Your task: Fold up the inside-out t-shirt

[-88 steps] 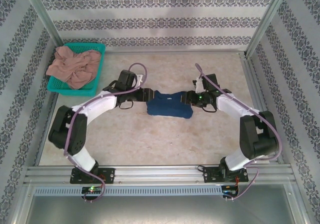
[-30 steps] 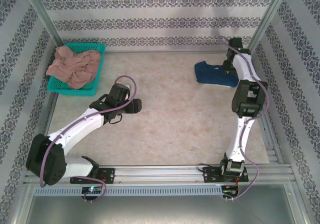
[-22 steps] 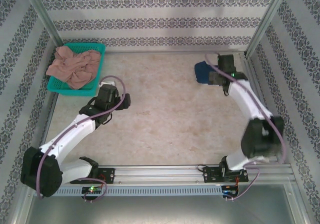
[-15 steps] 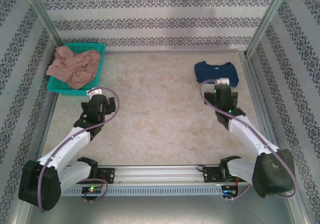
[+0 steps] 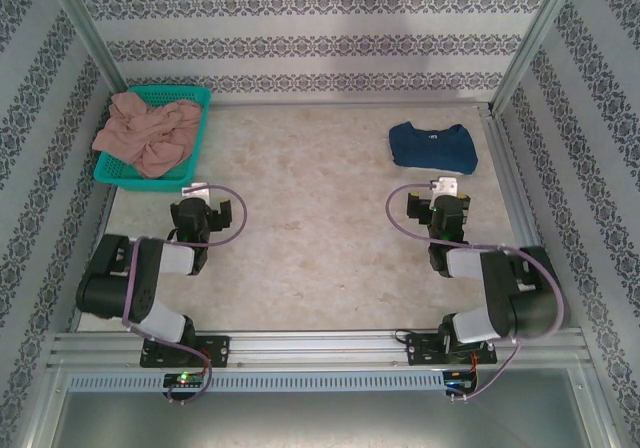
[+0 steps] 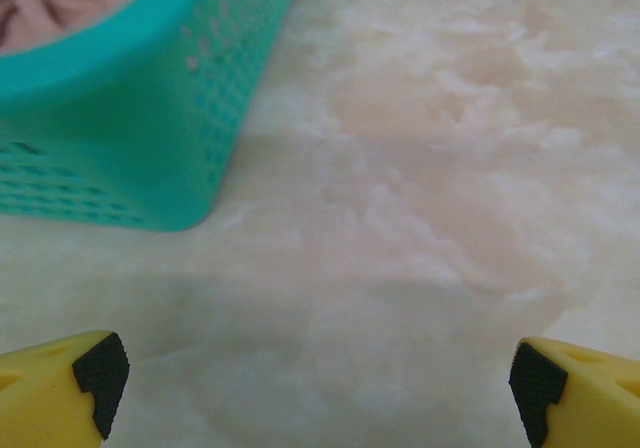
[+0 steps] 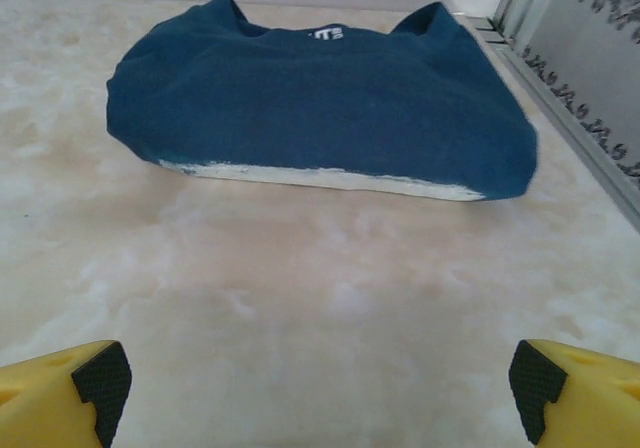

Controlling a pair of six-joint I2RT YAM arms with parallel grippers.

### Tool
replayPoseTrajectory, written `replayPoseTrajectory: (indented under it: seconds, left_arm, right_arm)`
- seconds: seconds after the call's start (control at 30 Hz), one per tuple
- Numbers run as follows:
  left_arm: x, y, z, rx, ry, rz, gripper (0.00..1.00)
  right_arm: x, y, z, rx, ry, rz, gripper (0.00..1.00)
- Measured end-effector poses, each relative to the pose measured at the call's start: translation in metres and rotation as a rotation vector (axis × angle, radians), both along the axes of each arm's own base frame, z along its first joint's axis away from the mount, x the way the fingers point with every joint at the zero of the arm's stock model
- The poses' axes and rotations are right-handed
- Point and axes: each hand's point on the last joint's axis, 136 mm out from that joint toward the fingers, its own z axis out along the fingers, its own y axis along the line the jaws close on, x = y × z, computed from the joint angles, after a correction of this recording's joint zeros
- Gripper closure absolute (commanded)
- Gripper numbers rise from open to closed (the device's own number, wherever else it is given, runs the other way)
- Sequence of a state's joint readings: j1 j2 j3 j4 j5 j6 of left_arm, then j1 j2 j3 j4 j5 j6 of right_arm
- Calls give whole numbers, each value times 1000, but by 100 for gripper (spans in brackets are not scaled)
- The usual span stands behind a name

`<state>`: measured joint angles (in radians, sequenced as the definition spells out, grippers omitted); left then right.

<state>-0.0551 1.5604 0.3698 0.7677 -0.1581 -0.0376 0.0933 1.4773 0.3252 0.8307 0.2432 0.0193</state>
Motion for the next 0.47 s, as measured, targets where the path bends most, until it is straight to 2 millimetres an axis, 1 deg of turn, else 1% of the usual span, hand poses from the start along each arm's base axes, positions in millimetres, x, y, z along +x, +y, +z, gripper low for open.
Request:
replayPoseTrajectory:
  seconds: [0.07,0.1,0.2,0.3,0.47]
  left_arm:
    - [4,1,2,-12,-10,-12,0]
    - [6,3,4,-17,-17,-13,0]
    - [11,3,11,-26,-43,-20,0]
    - [12,1,12,-33,-47,-34,0]
    - [12,0,12,-34,-47,-37,1]
  right_arm:
    - [1,0,-10,5,20,7,2]
    - [1,-2,-10,8,23,5,2]
    - [8,-9,1,18,-17,-10,2]
    - [13,-8,8,23,-43,-5,2]
    - [13,-7,9,26,-46,3,2]
